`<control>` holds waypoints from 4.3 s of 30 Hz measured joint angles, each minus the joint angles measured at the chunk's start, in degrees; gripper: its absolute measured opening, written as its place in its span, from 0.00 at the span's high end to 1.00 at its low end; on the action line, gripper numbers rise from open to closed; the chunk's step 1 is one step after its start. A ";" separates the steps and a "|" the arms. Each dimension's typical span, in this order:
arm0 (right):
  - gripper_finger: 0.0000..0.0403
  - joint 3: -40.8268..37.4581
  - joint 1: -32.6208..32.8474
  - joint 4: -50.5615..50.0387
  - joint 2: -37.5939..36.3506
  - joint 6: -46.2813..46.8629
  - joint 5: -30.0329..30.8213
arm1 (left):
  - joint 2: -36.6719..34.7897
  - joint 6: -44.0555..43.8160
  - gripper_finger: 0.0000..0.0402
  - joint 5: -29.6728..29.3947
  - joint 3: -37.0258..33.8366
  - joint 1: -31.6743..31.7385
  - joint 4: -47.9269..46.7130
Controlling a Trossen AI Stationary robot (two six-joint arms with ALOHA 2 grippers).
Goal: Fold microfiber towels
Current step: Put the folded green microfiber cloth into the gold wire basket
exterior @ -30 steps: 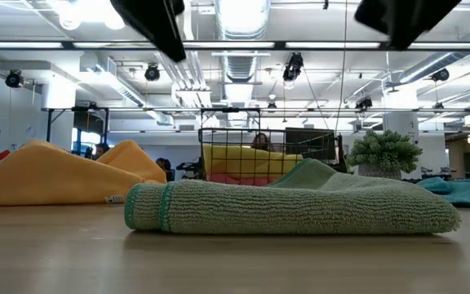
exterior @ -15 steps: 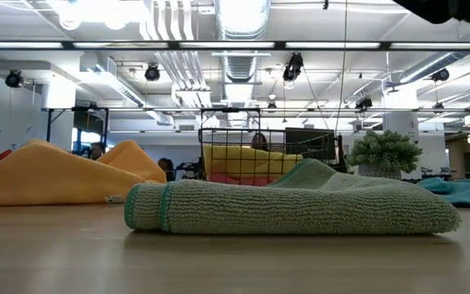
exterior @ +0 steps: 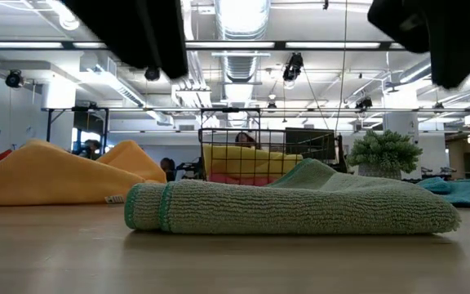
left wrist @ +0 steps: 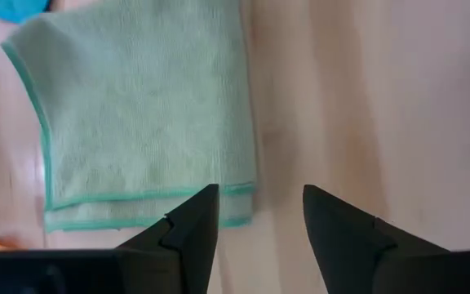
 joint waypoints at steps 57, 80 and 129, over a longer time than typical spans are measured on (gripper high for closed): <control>0.57 -1.23 -3.28 4.48 10.74 -1.05 9.66 | 3.54 -2.97 0.59 -7.33 -16.62 1.85 14.03; 0.57 0.11 -4.48 3.41 16.42 6.15 7.11 | 3.68 -2.95 0.61 -6.46 -16.87 2.36 14.62; 0.97 12.53 -12.39 -17.89 2.39 2.28 9.18 | -15.72 7.32 1.00 0.10 -15.26 12.67 12.44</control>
